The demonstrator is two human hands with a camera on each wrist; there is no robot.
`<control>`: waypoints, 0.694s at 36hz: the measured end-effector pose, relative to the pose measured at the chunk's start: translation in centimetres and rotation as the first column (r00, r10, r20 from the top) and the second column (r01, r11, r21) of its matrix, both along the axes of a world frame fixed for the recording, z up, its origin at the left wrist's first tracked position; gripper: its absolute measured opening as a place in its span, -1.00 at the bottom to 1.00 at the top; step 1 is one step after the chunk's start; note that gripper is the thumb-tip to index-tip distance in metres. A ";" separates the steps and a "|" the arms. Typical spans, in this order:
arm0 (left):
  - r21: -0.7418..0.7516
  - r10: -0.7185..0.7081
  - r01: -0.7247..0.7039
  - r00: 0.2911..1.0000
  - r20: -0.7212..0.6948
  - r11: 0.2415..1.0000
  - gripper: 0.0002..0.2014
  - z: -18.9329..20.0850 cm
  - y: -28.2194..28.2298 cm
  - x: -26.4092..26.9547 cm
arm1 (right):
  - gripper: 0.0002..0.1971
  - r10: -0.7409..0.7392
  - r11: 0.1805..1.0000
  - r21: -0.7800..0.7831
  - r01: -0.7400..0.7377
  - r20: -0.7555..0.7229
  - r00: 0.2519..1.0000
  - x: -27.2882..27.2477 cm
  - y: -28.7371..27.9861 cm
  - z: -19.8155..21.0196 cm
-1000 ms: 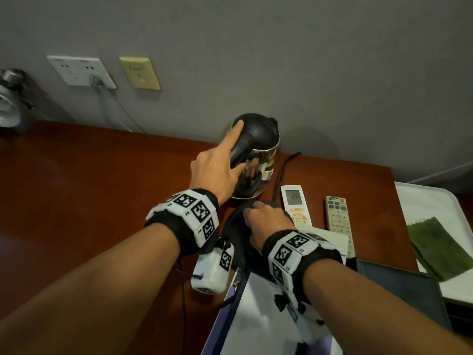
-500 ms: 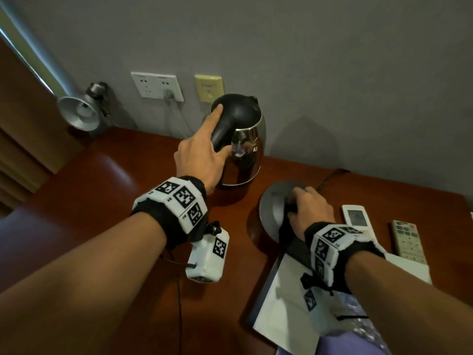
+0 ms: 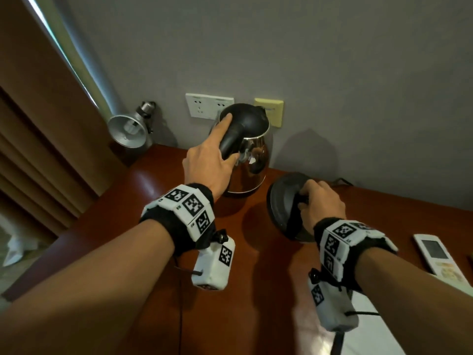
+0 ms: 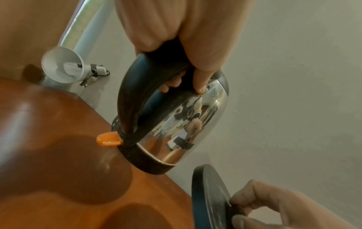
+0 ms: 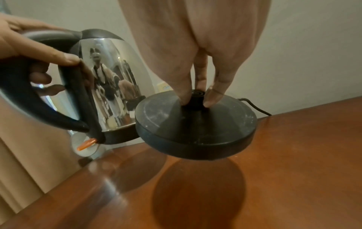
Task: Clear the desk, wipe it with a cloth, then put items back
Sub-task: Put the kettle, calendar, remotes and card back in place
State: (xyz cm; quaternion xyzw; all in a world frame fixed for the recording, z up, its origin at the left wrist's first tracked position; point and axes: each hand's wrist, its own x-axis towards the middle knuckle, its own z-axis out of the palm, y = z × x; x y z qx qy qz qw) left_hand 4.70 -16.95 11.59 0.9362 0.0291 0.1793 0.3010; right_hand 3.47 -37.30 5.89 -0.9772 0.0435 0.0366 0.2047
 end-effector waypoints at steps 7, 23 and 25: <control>0.033 0.072 -0.073 0.997 0.012 0.997 -0.27 -0.1 5.8 3.1 | -0.78 0.096 0.994 0.044 -0.095 -0.007 0.995 4.1 6.4 0.0; 0.056 0.233 -0.231 0.972 -0.029 0.971 -0.27 -2.2 19.9 9.2 | -0.78 0.250 0.967 0.062 -0.246 -0.067 0.966 11.7 20.2 -3.1; 0.055 0.234 -0.231 0.972 -0.037 0.971 -0.27 -2.5 21.7 10.3 | -0.79 0.235 0.971 0.071 -0.230 -0.060 0.970 12.3 22.1 -3.4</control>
